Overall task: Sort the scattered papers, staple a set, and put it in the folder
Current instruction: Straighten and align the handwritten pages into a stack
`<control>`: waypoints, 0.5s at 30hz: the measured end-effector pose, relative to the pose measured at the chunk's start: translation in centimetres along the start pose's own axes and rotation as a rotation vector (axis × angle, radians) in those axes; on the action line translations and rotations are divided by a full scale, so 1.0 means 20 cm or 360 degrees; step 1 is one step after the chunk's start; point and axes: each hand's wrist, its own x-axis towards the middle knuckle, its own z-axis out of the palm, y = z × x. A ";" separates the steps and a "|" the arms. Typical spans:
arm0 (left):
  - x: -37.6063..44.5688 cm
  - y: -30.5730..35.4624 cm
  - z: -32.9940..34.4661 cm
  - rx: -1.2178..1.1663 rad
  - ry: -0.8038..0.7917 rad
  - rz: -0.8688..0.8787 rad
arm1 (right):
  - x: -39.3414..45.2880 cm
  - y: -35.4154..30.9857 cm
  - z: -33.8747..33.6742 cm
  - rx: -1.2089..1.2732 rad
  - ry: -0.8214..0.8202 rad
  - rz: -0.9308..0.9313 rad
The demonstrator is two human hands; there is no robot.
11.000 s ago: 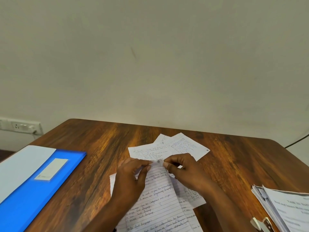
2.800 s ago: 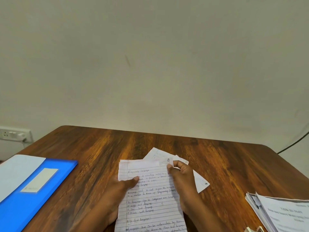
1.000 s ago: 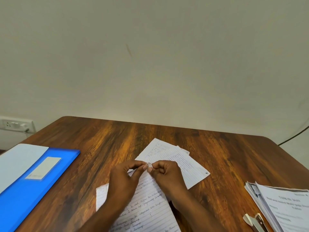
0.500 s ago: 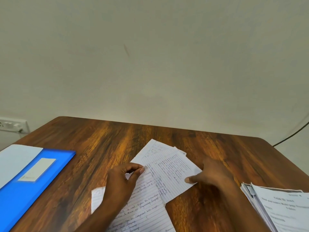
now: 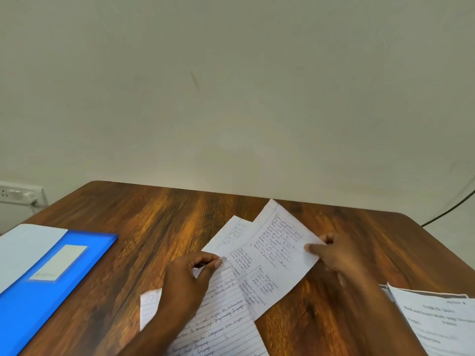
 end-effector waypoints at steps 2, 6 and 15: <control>0.00 0.00 0.00 -0.0014 -0.0007 -0.0008 | -0.03 -0.05 -0.02 0.0372 0.0074 -0.0039; 0.01 0.01 -0.01 -0.0055 -0.0009 -0.0013 | -0.07 -0.11 -0.05 0.0608 0.0089 -0.0340; -0.01 0.04 -0.02 -0.0127 -0.0023 0.0059 | -0.10 -0.15 -0.06 0.0084 -0.0875 -0.0331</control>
